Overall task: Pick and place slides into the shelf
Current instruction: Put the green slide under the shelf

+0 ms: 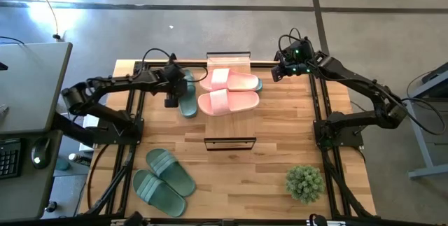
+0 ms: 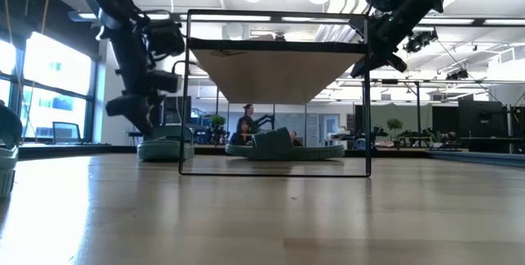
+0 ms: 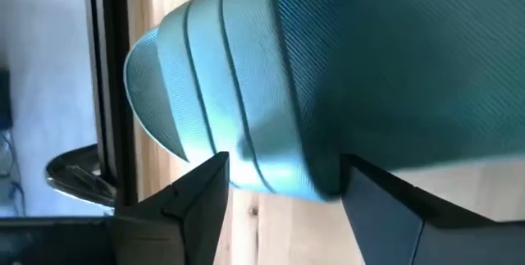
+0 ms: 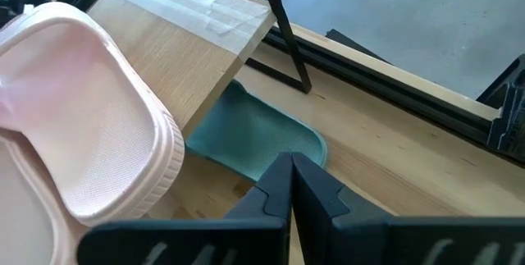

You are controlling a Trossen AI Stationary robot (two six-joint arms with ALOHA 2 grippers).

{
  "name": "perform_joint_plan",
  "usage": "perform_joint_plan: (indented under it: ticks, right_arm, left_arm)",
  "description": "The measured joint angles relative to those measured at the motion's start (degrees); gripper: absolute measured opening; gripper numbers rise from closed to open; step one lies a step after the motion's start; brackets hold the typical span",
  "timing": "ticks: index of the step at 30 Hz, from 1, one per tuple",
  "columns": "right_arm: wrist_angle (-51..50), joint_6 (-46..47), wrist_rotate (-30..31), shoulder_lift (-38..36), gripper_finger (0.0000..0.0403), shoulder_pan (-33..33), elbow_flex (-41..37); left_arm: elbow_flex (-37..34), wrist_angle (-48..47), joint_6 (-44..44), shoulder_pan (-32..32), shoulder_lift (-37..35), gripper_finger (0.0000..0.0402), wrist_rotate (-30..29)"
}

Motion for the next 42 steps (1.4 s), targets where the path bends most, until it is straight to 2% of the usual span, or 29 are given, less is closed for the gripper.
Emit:
perform_joint_plan:
  ticks: [6, 12, 14, 18, 21, 26, 29, 32, 42]
  right_arm:
    - [0.0, 0.0, 0.0, 0.0, 0.0000, 0.0, 0.0]
    - [0.0, -0.7, 0.0, 0.0, 0.0000, 0.0, 0.0]
    - [0.0, -1.1, 0.0, 0.0, 0.0000, 0.0, 0.0]
    - [0.0, -1.2, 0.0, 0.0, 0.0000, 0.0, 0.0]
    - [0.0, -2.1, 0.0, 0.0, 0.0000, 0.0, 0.0]
    - [0.6, -3.8, -0.2, 0.0, 0.0000, 0.0, 0.0]
    - [1.0, -5.9, -0.5, 0.0, 0.0000, 0.0, 0.0]
    - [1.9, -8.7, -0.7, 0.0, 0.0000, 0.0, 0.0]
    - [4.8, -13.0, -4.2, 0.0, 0.0000, 0.0, 0.0]
  left_arm:
    - [0.0, 1.8, -6.0, 0.0, 1.4, 0.0154, -0.6]
    - [0.0, 1.3, -11.7, 0.0, 1.4, 0.0037, 1.4]
    - [0.0, 1.2, -14.2, 0.0, 1.4, 0.0012, 2.0]
    - [0.0, 0.7, -21.1, 0.0, -0.2, 0.0017, 1.2]
    - [0.0, -0.3, -25.5, 0.0, -3.0, 0.0006, 0.4]
    - [1.1, -6.2, -33.9, -1.0, -7.4, 0.0004, -6.0]
    - [2.4, -11.3, -39.3, -3.4, -9.0, 0.0005, -12.8]
    - [3.5, -15.0, -46.3, -6.4, -9.3, 0.0003, -16.1]
    - [3.8, -27.2, -78.4, -19.8, -8.8, 0.0002, -27.6]
